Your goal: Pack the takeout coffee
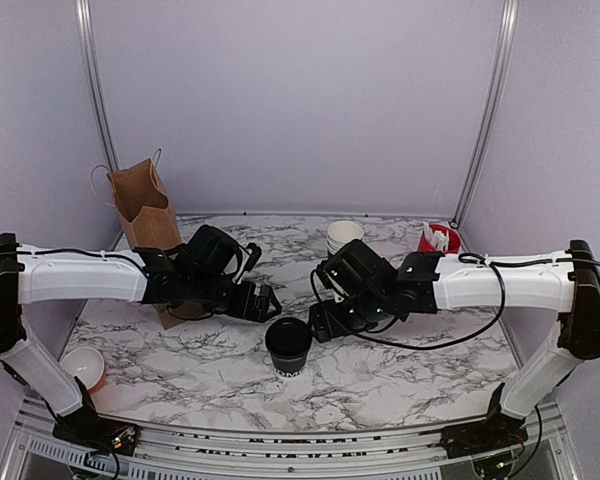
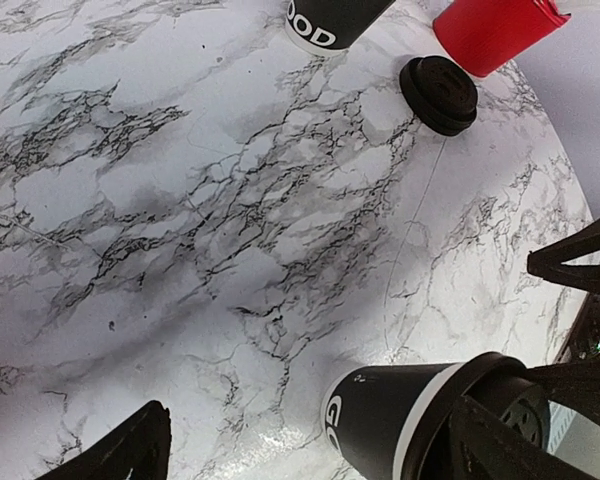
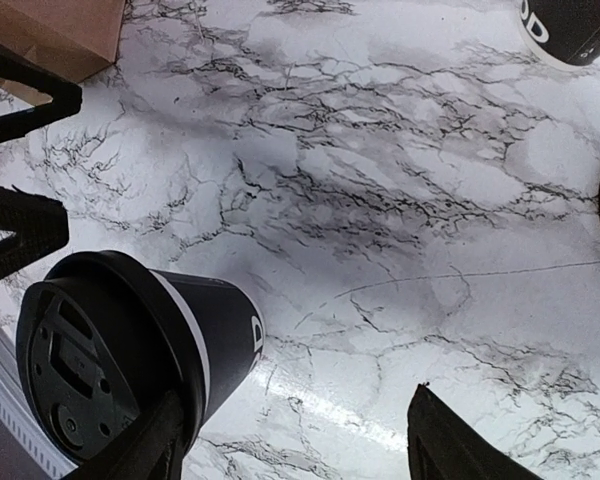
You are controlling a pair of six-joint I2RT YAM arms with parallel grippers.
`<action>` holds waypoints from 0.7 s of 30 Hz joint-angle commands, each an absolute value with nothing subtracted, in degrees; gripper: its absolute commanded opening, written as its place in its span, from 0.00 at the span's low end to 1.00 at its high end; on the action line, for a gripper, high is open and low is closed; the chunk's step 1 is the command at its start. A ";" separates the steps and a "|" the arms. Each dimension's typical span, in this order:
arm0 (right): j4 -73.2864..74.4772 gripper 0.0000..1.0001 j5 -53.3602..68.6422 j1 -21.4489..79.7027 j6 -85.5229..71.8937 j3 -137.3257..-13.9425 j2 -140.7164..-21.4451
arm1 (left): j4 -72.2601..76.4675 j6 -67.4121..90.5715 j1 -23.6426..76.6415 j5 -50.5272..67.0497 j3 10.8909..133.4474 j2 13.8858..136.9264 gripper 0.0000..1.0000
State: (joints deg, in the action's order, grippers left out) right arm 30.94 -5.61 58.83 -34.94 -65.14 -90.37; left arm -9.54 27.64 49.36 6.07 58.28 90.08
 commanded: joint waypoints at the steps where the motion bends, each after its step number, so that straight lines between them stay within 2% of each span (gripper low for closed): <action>1: 32.16 0.74 -7.73 59.33 -35.65 -68.04 -87.94 | -13.41 25.60 49.40 3.99 61.24 90.28 0.98; 11: 31.12 0.74 -10.70 59.23 -34.12 -68.80 -85.81 | -15.22 26.63 50.36 7.29 55.92 80.96 0.98; 21: 28.80 0.74 -8.45 52.96 -28.44 -69.61 -85.20 | -14.80 32.38 61.46 3.84 45.82 69.73 0.98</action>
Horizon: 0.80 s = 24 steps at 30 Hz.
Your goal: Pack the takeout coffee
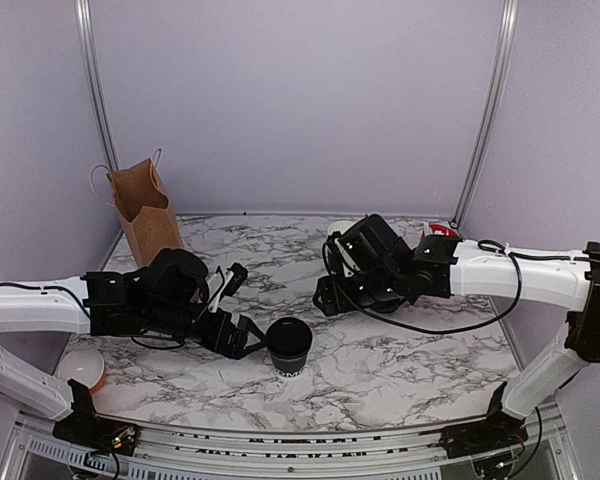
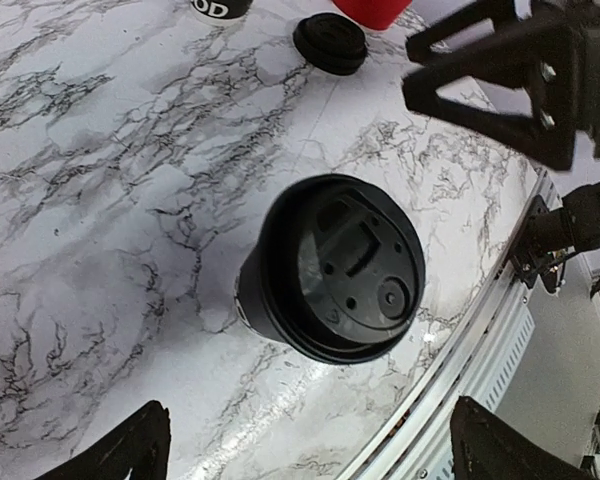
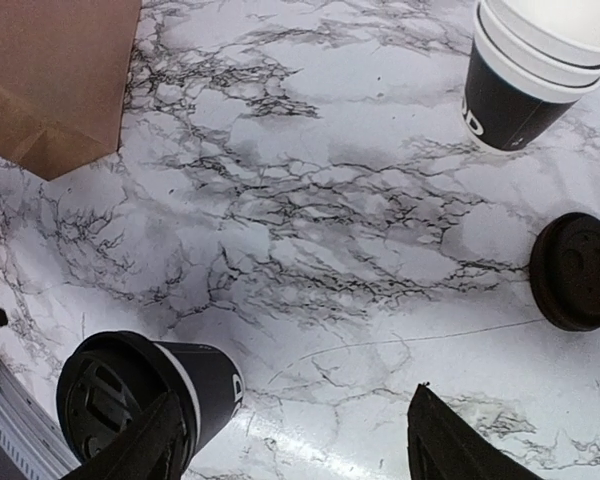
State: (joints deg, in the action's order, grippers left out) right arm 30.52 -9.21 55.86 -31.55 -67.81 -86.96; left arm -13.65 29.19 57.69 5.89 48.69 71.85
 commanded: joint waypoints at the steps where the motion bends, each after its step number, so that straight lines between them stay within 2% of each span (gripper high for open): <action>1: 28.56 0.74 -8.24 52.32 -27.99 -69.49 -85.13 | -14.25 33.37 62.69 3.23 44.68 69.62 0.99; 6: 27.49 0.74 -8.37 50.63 -26.02 -69.57 -84.99 | -8.80 37.53 68.11 2.52 38.68 70.95 0.98; 11: 26.57 0.74 -8.39 50.05 -25.49 -69.39 -84.95 | -5.11 38.18 71.71 0.53 38.14 77.10 0.99; 24: 25.58 0.75 -8.95 49.99 -26.02 -67.58 -84.11 | 0.30 39.95 70.65 -4.62 40.08 87.79 0.99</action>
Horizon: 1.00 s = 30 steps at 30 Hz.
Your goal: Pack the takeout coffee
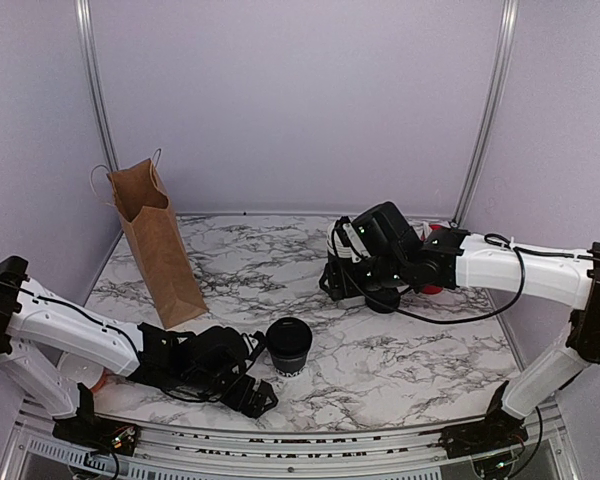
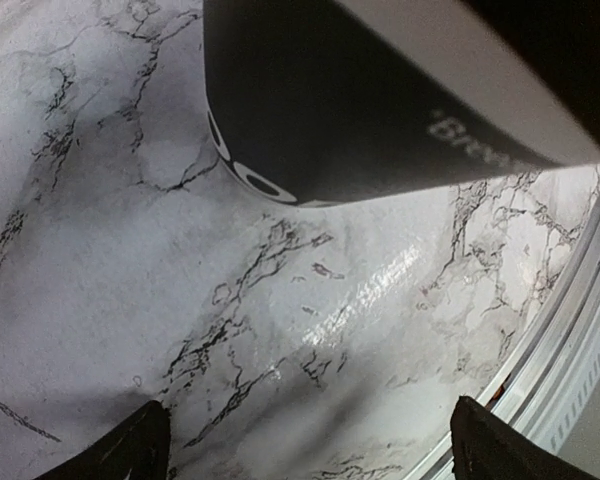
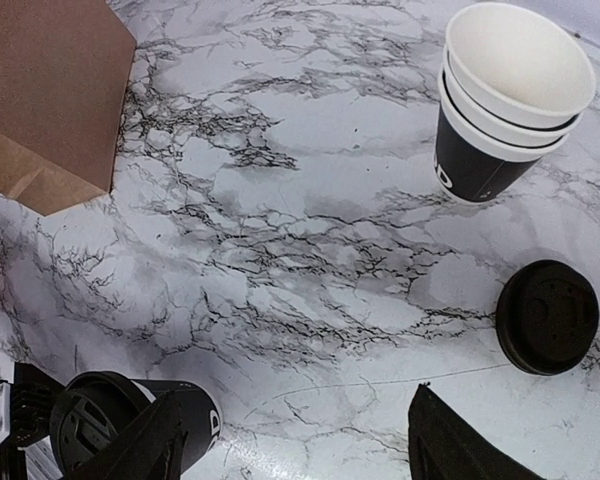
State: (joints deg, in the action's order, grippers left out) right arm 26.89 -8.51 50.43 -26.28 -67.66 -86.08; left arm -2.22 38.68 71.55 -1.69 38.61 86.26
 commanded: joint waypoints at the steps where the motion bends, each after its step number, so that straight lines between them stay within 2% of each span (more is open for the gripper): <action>1: 25.58 0.75 -8.89 50.01 -26.02 -67.52 -84.11 | 0.67 40.13 70.21 -4.58 39.88 88.03 0.99; 30: 24.68 0.75 -3.52 50.01 -23.26 -63.88 -84.47 | 1.40 32.42 56.62 0.24 46.05 93.81 0.99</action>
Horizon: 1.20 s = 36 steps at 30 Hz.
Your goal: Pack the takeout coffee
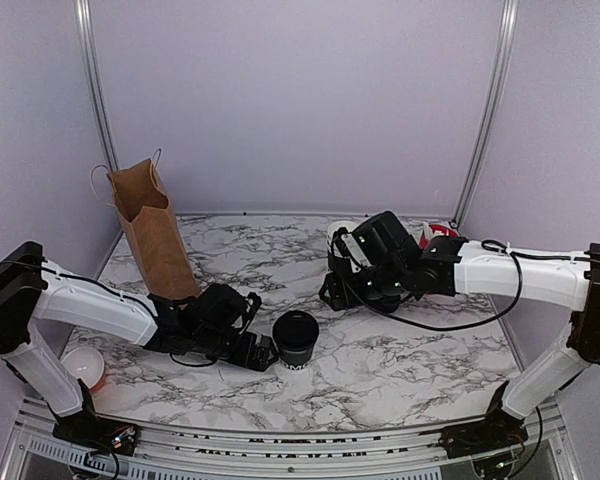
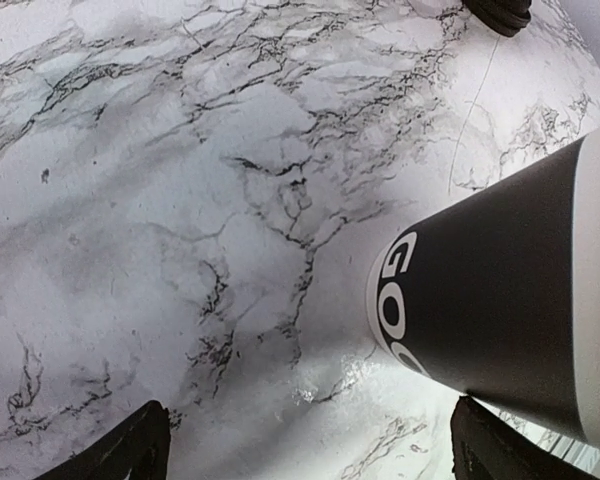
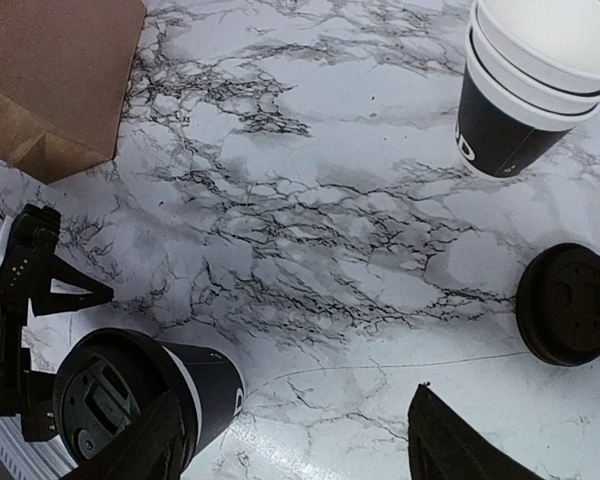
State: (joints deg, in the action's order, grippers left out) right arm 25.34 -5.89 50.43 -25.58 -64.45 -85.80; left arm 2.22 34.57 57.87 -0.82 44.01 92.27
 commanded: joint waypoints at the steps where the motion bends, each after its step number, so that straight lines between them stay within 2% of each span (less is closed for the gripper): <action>1: 25.02 0.75 -3.22 50.01 -23.00 -63.83 -84.46 | 1.40 32.18 56.21 0.45 46.44 94.13 0.99; 21: 30.62 0.75 -10.34 50.01 -25.76 -61.52 -80.93 | -2.81 28.02 51.85 2.65 62.22 103.69 0.99; 28: 31.24 0.75 -9.52 49.84 -23.99 -62.43 -82.40 | -5.04 27.97 50.20 1.84 59.12 97.01 0.99; 36: 28.62 0.75 -1.89 45.80 -22.26 -60.67 -83.26 | -4.86 27.32 51.94 9.07 52.65 87.41 0.99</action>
State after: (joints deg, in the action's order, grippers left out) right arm 30.44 -6.37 48.71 -23.62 -61.47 -83.33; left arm -3.33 28.40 50.57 5.19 54.96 91.37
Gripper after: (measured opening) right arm 0.745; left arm 0.988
